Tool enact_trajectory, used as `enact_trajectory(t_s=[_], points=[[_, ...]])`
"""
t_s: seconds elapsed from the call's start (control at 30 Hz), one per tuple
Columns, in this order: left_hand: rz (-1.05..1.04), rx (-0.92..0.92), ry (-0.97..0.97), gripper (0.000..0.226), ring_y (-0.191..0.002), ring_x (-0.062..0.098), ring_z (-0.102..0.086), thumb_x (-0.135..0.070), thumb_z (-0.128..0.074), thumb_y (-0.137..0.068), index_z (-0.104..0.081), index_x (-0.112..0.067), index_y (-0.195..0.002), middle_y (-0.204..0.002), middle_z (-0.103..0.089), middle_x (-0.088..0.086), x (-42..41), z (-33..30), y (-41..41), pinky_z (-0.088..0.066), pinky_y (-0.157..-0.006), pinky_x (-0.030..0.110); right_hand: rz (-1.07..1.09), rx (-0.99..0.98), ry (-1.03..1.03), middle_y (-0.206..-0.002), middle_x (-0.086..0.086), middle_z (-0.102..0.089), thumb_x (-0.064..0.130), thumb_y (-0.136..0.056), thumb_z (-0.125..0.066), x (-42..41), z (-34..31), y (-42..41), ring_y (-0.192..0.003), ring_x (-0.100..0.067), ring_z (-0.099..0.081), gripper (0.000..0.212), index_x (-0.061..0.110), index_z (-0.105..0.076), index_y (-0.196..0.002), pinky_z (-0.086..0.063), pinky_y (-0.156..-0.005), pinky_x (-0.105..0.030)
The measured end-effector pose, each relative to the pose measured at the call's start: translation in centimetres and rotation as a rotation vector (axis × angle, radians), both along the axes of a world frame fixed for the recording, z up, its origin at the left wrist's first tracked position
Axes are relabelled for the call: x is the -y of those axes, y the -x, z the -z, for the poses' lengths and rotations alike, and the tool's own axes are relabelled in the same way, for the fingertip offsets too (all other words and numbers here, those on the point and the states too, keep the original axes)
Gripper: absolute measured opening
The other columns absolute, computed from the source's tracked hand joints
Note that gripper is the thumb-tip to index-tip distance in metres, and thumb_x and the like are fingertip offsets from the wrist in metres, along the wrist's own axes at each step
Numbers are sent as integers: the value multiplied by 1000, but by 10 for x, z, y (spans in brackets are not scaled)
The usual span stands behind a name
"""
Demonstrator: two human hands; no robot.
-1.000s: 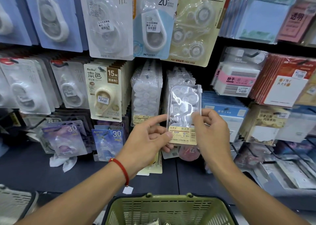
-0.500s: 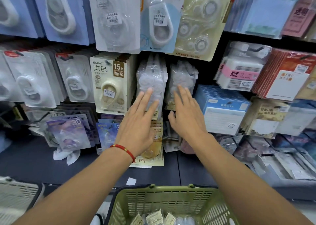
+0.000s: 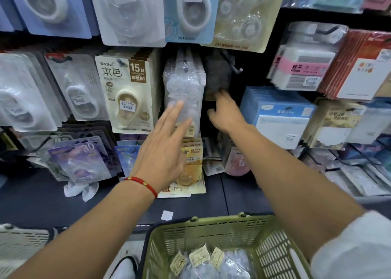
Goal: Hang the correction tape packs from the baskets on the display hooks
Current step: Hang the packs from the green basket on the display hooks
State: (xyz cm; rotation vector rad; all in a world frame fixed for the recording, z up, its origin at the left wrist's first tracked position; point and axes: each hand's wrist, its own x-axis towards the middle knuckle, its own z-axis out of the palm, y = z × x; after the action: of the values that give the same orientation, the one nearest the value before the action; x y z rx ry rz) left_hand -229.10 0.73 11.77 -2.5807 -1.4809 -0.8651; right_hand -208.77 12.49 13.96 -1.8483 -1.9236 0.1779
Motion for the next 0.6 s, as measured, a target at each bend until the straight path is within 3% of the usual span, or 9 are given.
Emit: enact_trajectory(t_s=[0.1,0.2,0.27,0.33,0.4,0.47,0.6], points=[[22,20,28,59,-150,37,-36,4,-66,-83,-61,-7,-141,-166,-35,14,4,16,7,-51,-105,52,-29,-169,-88,-129,-8,-70,14,-98,-56,55,26,-12,-112,-25,-68,38,14,-66,-135,-53,-101,-37],[91,-104,197,47,-142,33,-46,-4,-61,-91,-64,-14,-137,-157,-47,9,19,48,17,-52,-103,50,-98,-347,-4,-83,5,-75,16,-96,-54,126,64,-27,-69,-13,-69,22,28,-72,-101,-59,-72,-33],[177,-316,378,47,-142,29,-46,-10,-60,-94,-62,-18,-140,-157,-47,5,36,76,28,-46,-110,44,-180,-391,166,-75,5,-75,21,-96,-51,167,94,-33,-58,-8,-67,21,32,-69,-92,-58,-60,-29],[232,-568,549,48,-145,26,-42,-18,-58,-95,-58,-23,-143,-159,-43,2,56,105,39,-44,-112,42,-253,-217,360,-87,10,-78,25,-98,-54,194,131,-36,-70,-5,-69,18,30,-71,-102,-59,-75,-31],[232,-735,667,55,-148,25,-37,-19,-56,-93,-55,-29,-147,-161,-38,0,77,133,46,-44,-112,42,-297,-16,602,-114,4,-77,29,-101,-58,213,169,-36,-100,-15,-70,24,25,-70,-121,-54,-92,-33],[147,-802,740,59,-154,23,-29,-19,-57,-92,-51,-34,-149,-164,-33,-3,100,160,47,-40,-117,42,-315,98,887,-135,-8,-68,40,-102,-62,235,210,-33,-121,-28,-64,44,15,-62,-138,-52,-101,-36],[-106,-793,808,59,-162,24,-7,-30,-58,-97,-44,-34,-155,-173,-19,3,153,210,31,0,-130,57,-325,328,1259,-158,-13,-46,72,-92,-61,291,285,-26,-139,-34,-51,93,10,-37,-157,-47,-105,-42]])
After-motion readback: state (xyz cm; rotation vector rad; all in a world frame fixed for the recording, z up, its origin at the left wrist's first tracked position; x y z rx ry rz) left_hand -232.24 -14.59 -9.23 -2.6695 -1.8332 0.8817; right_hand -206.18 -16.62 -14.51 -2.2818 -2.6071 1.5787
